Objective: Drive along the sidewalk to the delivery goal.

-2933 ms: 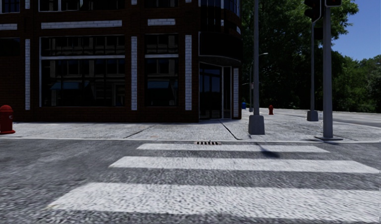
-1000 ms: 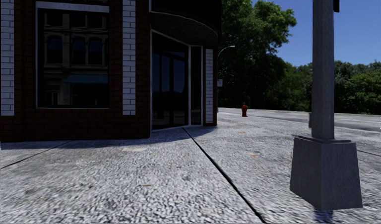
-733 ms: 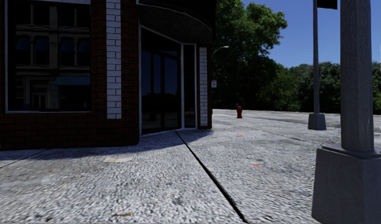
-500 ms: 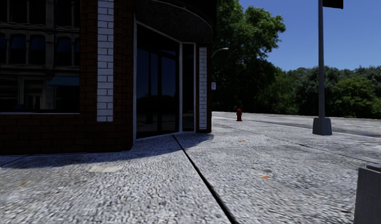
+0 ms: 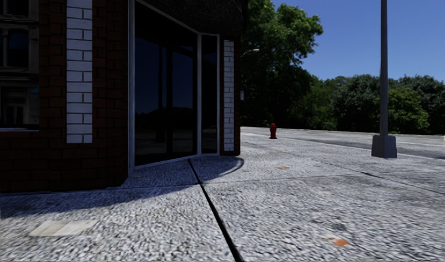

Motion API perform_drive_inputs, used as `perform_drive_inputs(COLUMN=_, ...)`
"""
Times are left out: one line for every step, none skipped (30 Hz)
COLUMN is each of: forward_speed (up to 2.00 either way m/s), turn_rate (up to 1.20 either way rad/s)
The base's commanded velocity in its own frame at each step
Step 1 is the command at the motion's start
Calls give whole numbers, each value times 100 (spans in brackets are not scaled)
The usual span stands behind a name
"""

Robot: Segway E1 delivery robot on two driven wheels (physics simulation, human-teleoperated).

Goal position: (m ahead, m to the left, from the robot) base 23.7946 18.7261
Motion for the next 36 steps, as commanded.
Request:
perform_drive_inputs(forward_speed=200, turn_rate=-24)
perform_drive_inputs(forward_speed=200, turn_rate=-24)
perform_drive_inputs(forward_speed=200, turn_rate=-24)
perform_drive_inputs(forward_speed=200, turn_rate=-24)
perform_drive_inputs(forward_speed=200, turn_rate=-24)
perform_drive_inputs(forward_speed=200, turn_rate=-24)
perform_drive_inputs(forward_speed=200, turn_rate=-24)
perform_drive_inputs(forward_speed=200, turn_rate=-24)
perform_drive_inputs(forward_speed=200, turn_rate=-24)
perform_drive_inputs(forward_speed=200, turn_rate=-24)
perform_drive_inputs(forward_speed=200, turn_rate=-24)
perform_drive_inputs(forward_speed=200, turn_rate=-24)
perform_drive_inputs(forward_speed=200, turn_rate=-24)
perform_drive_inputs(forward_speed=200, turn_rate=-24)
perform_drive_inputs(forward_speed=200, turn_rate=-27)
perform_drive_inputs(forward_speed=200, turn_rate=-32)
perform_drive_inputs(forward_speed=200, turn_rate=-35)
perform_drive_inputs(forward_speed=200, turn_rate=-35)
perform_drive_inputs(forward_speed=200, turn_rate=-35)
perform_drive_inputs(forward_speed=200, turn_rate=-36)
perform_drive_inputs(forward_speed=200, turn_rate=-37)
perform_drive_inputs(forward_speed=200, turn_rate=-37)
perform_drive_inputs(forward_speed=200, turn_rate=-37)
perform_drive_inputs(forward_speed=200, turn_rate=-38)
perform_drive_inputs(forward_speed=200, turn_rate=-38)
perform_drive_inputs(forward_speed=200, turn_rate=-38)
perform_drive_inputs(forward_speed=200, turn_rate=-38)
perform_drive_inputs(forward_speed=200, turn_rate=-38)
perform_drive_inputs(forward_speed=200, turn_rate=-38)
perform_drive_inputs(forward_speed=200, turn_rate=-38)
perform_drive_inputs(forward_speed=200, turn_rate=-38)
perform_drive_inputs(forward_speed=200, turn_rate=-38)
perform_drive_inputs(forward_speed=200, turn_rate=-38)
perform_drive_inputs(forward_speed=200, turn_rate=-38)
perform_drive_inputs(forward_speed=200, turn_rate=-38)
perform_drive_inputs(forward_speed=200, turn_rate=-38)
